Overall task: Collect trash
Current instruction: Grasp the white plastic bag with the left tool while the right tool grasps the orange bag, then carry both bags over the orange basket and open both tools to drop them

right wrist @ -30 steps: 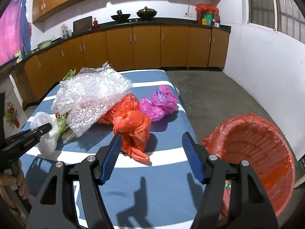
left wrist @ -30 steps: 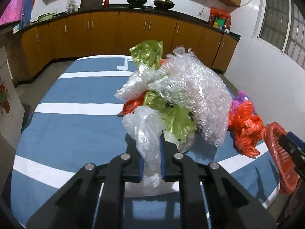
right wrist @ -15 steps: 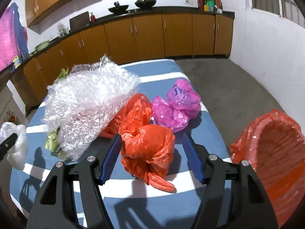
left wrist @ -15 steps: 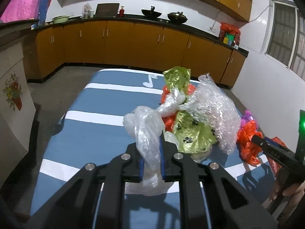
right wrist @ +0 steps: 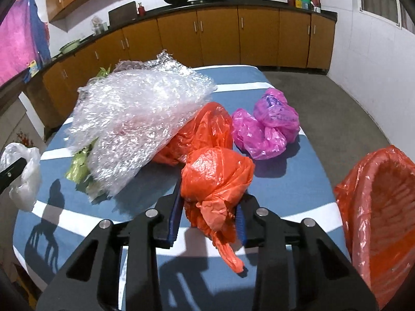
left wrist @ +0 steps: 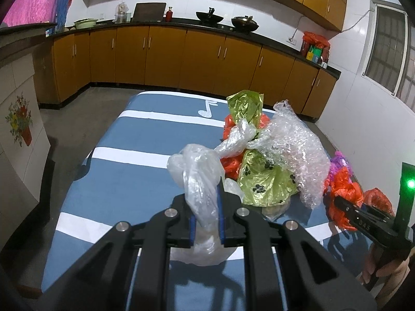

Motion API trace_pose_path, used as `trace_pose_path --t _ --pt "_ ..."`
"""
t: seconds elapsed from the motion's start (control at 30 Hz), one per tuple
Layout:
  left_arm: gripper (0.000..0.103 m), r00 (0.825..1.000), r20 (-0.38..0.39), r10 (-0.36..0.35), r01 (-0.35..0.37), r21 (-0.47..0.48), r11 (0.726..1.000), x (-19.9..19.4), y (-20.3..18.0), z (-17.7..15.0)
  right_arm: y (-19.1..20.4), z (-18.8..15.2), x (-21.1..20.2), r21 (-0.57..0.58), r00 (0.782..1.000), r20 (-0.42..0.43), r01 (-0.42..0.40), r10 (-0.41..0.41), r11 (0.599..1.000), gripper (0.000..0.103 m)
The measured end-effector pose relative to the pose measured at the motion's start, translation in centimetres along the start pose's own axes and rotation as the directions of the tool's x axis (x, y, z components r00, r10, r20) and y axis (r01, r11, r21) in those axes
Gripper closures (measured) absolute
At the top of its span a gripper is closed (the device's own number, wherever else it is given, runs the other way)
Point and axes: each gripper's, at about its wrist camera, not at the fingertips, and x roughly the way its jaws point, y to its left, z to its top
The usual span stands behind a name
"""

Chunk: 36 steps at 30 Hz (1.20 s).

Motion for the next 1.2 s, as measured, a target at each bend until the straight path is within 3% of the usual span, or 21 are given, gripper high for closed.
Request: trace_pose_path --t 0.23,0.67,0.9,1.2 --pt "0.089 1.000 0.021 -0.023 0.023 0.016 1.000 -1.2 -1.0 0.2 -0.9 -0.5 -3.5 0.005 0.999 0.044 -0.015 0.014 1.000 0.068" --pt "0.089 0.991 0.028 -0.128 0.125 0.085 0.988 -2.8 -6.1 0.1 -4.6 -1.7 -9.2 0.040 0.992 0.114 0.053 -0.057 0.998 0.068" --pt "0.089 0.976 0.005 -0.218 0.215 0.136 0.967 -3.1 -10.7 -0.3 -7.6 -2.7 -11.0 0.103 0.985 0.129 0.102 -0.115 0.989 0.068" --pt "0.089 0.939 -0.037 -0.342 0.343 0.191 0.920 -3.3 -17.0 -0.9 -11.7 -4.0 -13.0 0.192 0.972 0.138 0.163 -0.191 0.968 0.068"
